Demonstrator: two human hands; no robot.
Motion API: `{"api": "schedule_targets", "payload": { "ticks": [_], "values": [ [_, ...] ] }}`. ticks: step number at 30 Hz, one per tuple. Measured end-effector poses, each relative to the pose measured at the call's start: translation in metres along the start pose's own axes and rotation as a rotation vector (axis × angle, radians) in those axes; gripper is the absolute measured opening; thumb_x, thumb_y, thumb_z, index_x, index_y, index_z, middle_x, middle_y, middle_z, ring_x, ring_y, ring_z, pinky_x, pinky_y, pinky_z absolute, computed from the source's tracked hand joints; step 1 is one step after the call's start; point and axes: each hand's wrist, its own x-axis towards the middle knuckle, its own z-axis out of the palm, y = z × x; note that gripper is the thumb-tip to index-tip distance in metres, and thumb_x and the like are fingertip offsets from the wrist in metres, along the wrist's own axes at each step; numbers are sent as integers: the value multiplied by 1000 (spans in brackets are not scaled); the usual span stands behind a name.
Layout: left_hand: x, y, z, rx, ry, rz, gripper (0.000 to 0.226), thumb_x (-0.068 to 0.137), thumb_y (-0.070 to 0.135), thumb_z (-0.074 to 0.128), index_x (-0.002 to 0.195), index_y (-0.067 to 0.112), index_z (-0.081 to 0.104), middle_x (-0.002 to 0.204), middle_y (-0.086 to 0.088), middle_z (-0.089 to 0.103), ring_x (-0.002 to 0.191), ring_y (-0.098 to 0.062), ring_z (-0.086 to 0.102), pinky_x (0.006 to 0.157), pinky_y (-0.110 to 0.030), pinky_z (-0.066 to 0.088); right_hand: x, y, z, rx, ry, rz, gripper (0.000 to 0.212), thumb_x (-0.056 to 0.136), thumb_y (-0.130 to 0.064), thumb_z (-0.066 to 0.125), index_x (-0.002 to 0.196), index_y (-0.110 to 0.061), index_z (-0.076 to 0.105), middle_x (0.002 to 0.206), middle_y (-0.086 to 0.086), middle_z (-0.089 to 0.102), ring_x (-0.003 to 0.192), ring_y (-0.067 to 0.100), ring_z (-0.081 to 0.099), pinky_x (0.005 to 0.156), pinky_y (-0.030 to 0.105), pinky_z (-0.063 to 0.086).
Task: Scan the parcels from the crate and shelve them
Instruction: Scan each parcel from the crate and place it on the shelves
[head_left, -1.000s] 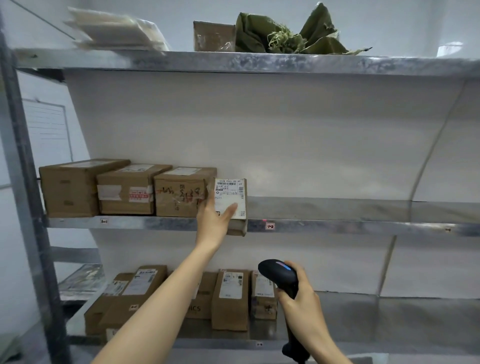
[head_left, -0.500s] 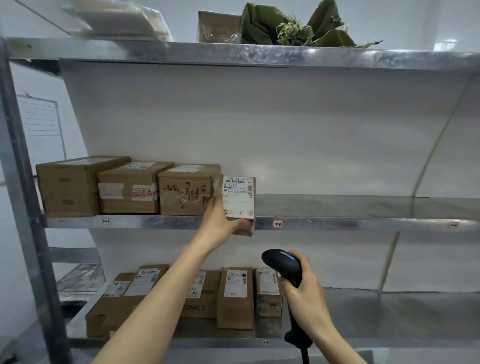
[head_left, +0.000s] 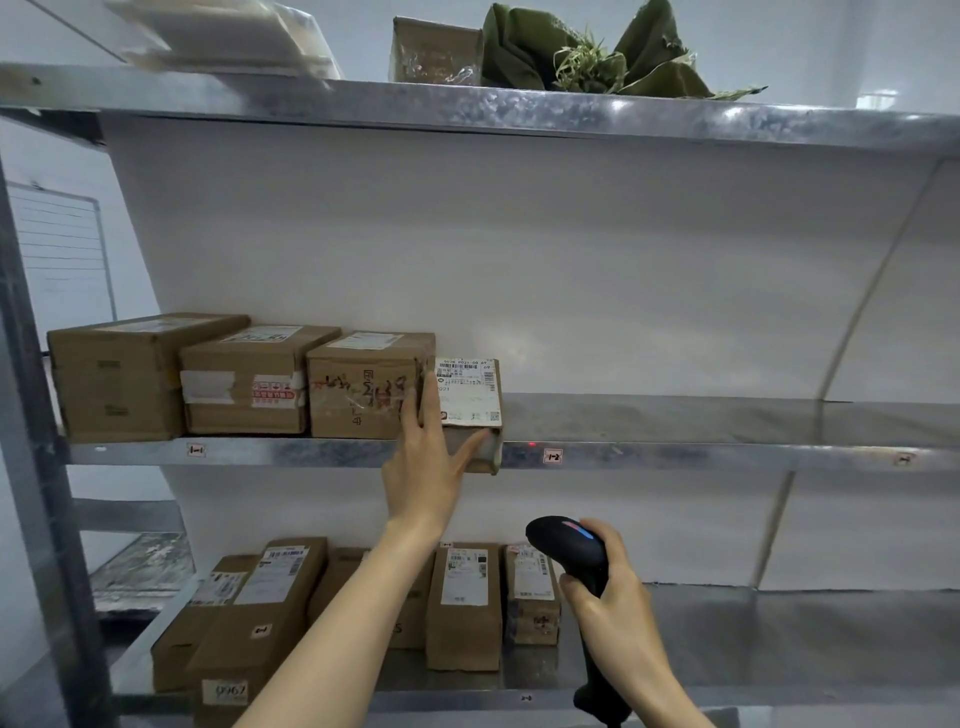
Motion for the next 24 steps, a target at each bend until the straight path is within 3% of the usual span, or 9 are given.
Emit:
{"api": "schedule_targets", "payload": {
  "ticks": [4, 8, 12, 16, 19, 24],
  "values": [
    [1, 4, 7, -11, 26, -36, 87, 83, 74, 24, 152, 30, -6, 159, -8, 8, 141, -32, 25, 86, -53, 50, 4, 7, -1, 17, 8, 24, 55, 83, 5, 60, 108, -43, 48, 98, -10, 61, 81, -3, 60, 59, 5, 44],
    [7, 8, 18, 41, 62, -64, 78, 91, 64, 26, 153, 27, -5, 159, -14, 3, 139, -41, 22, 99, -55, 39, 10, 16, -1, 16, 17, 42, 54, 82, 5, 61, 113, -38, 48, 99, -10, 61, 81, -3, 60, 60, 4, 44],
    [15, 9, 28, 180, 149, -58, 75, 95, 58, 27, 154, 17, 4, 160, -16, 0, 143, -39, 15, 111, -59, 17, 15, 22, 0, 26, 7, 54, 55, 83, 6, 59, 113, -38, 47, 100, -8, 60, 81, -9, 58, 59, 4, 44],
    [25, 7, 37, 247, 142, -75, 75, 95, 60, 17, 152, 17, -5, 157, -12, -15, 146, -34, -5, 112, -59, -4, 19, 25, 2, 32, -6, 55, 55, 83, 8, 58, 108, -39, 47, 98, -9, 59, 81, -11, 57, 59, 4, 44],
    [30, 6, 43, 278, 145, -91, 75, 95, 60, 16, 153, 16, -3, 158, -13, -13, 146, -34, -7, 112, -58, -7, 23, 28, 4, 37, -11, 66, 56, 83, 8, 57, 108, -41, 47, 98, -10, 59, 81, -11, 57, 59, 3, 44],
    [42, 6, 50, 343, 159, -98, 76, 96, 59, 24, 153, 13, 6, 159, -19, -3, 146, -36, 0, 112, -63, 2, 28, 30, 5, 42, -30, 87, 55, 84, 8, 56, 114, -38, 45, 99, -13, 57, 81, -7, 58, 59, 4, 44]
  ]
}}
